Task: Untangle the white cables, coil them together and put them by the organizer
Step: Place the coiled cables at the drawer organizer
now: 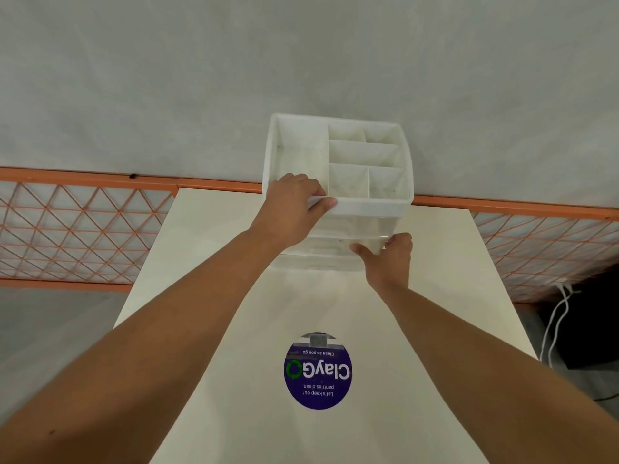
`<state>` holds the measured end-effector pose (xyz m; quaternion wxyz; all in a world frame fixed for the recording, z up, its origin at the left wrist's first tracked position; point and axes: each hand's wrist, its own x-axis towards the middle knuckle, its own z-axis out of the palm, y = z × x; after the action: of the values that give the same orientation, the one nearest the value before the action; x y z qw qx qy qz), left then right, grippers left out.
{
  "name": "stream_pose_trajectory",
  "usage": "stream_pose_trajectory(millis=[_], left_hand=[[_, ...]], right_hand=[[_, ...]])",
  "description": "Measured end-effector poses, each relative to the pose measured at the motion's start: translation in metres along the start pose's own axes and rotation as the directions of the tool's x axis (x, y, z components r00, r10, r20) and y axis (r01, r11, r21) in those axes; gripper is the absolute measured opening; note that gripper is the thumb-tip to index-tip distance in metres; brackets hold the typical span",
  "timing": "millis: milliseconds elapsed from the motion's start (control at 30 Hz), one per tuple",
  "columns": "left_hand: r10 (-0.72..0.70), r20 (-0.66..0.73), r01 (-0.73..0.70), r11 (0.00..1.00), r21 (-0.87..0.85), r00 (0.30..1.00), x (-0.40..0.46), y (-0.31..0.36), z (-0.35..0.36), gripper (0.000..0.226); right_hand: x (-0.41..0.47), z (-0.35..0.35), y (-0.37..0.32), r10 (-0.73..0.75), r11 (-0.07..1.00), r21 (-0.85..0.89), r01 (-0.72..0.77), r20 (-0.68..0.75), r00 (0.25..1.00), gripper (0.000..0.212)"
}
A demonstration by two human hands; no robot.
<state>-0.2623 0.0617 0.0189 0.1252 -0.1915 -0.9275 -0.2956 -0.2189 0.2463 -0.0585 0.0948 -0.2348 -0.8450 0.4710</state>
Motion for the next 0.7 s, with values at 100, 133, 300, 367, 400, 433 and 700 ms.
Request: stream_pose_trajectory(millis=[100,133,300,367,400,433,700], left_hand=[[-0.010,0.009,0.010,1.000,0.002,1.000,0.000,0.001,-0.001,0.031],[-0.017,0.014,0.017,1.000,0.006,1.000,0.000,0.002,-0.002,0.031],[-0.033,0.039,0.033,0.999,0.011,0.999,0.000,0.003,-0.003,0.032],[-0.043,0.052,0.042,0.999,0.013,0.998,0.000,0.005,-0.005,0.032],[-0.049,0.066,0.047,0.999,0.019,0.997,0.000,0.006,-0.007,0.033],[-0.048,0.083,0.045,0.998,0.031,0.995,0.000,0.006,-0.008,0.034],[-0.054,0.172,0.020,0.981,0.192,0.984,-0.010,0.025,-0.049,0.059]], right_hand=[[0.000,0.000,0.001,-0.006,1.000,-0.024,0.006,0.008,1.000,0.063],[0.001,-0.001,0.001,-0.011,0.999,-0.034,0.012,0.011,1.000,0.063],[-0.006,-0.009,0.008,-0.027,0.997,-0.070,0.031,0.054,0.998,0.061],[-0.015,-0.015,0.013,-0.051,0.995,-0.080,0.056,0.070,0.996,0.060],[-0.021,-0.019,0.014,-0.065,0.994,-0.087,0.072,0.079,0.995,0.060],[-0.027,-0.023,0.015,-0.079,0.992,-0.089,0.087,0.091,0.993,0.061],[-0.050,-0.081,-0.028,-0.264,0.935,-0.175,0.307,0.231,0.936,0.077]])
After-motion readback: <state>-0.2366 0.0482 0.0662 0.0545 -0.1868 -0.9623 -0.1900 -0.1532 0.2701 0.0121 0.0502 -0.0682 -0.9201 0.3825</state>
